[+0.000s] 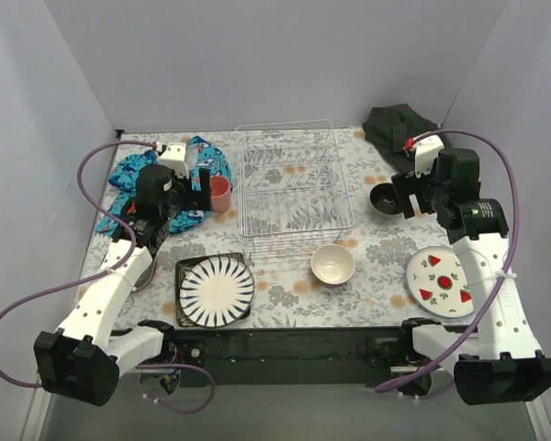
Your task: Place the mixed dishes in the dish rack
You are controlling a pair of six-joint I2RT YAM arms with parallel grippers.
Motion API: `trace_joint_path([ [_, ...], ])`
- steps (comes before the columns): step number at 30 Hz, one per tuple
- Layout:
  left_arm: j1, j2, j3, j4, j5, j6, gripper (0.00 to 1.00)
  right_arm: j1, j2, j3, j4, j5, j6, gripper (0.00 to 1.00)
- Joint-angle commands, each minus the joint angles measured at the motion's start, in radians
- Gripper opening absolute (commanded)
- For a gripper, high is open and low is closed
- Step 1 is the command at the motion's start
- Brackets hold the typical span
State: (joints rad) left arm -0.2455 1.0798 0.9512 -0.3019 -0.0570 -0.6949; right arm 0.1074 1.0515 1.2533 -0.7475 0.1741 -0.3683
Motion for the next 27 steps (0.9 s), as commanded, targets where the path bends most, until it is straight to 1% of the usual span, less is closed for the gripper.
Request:
trace_joint_path([
  [1,-0.005,-0.069,0.020,-0.081,0.055,-0.055,0.98,0.008,0.011,0.029,-0.109,0.001,-0.014,0.98],
  [2,-0.003,-0.067,0.029,-0.106,0.055,-0.052,0.98,0.009,0.013,0.034,-0.102,-0.025,-0.015,0.98],
  [3,-0.003,-0.061,0.035,-0.115,0.055,-0.039,0.98,0.009,0.015,0.029,-0.090,-0.083,-0.017,0.98],
  [4,-0.003,-0.057,0.040,-0.123,0.089,-0.017,0.98,0.009,0.021,0.023,-0.066,-0.123,-0.020,0.98],
  [5,-0.003,-0.038,0.044,-0.131,0.121,0.009,0.98,0.009,0.022,0.015,-0.050,-0.168,-0.062,0.98],
  [6,-0.003,-0.028,0.067,-0.150,0.146,0.035,0.98,0.009,0.025,0.005,-0.035,-0.280,-0.082,0.98],
  [7,-0.005,-0.015,0.083,-0.163,0.160,0.064,0.98,0.008,0.039,0.008,-0.023,-0.329,-0.093,0.98],
  [8,-0.003,0.017,0.109,-0.193,0.169,0.061,0.98,0.009,0.051,0.020,-0.003,-0.379,-0.099,0.98],
  [9,-0.003,0.029,0.150,-0.206,0.192,0.051,0.98,0.009,0.067,0.053,0.003,-0.481,-0.095,0.97],
  [10,-0.003,0.040,0.165,-0.216,0.216,0.045,0.98,0.009,0.102,0.070,0.007,-0.533,-0.089,0.93],
  [12,-0.003,0.058,0.182,-0.226,0.296,0.046,0.98,0.011,0.143,0.113,0.028,-0.631,-0.054,0.90],
  [14,-0.003,0.072,0.187,-0.229,0.302,0.026,0.98,0.018,0.218,0.149,0.028,-0.663,-0.026,0.87],
  [16,-0.003,0.103,0.201,-0.236,0.298,0.018,0.98,0.025,0.278,0.187,0.027,-0.665,0.008,0.86],
  [21,-0.003,0.143,0.202,-0.210,0.295,0.014,0.98,0.037,0.334,0.198,0.062,-0.625,0.049,0.85],
  [25,-0.003,0.195,0.205,-0.207,0.273,-0.047,0.98,0.080,0.386,0.216,0.088,-0.590,0.077,0.83],
  [27,-0.003,0.218,0.213,-0.212,0.284,-0.046,0.98,0.107,0.395,0.215,0.103,-0.567,0.092,0.83],
])
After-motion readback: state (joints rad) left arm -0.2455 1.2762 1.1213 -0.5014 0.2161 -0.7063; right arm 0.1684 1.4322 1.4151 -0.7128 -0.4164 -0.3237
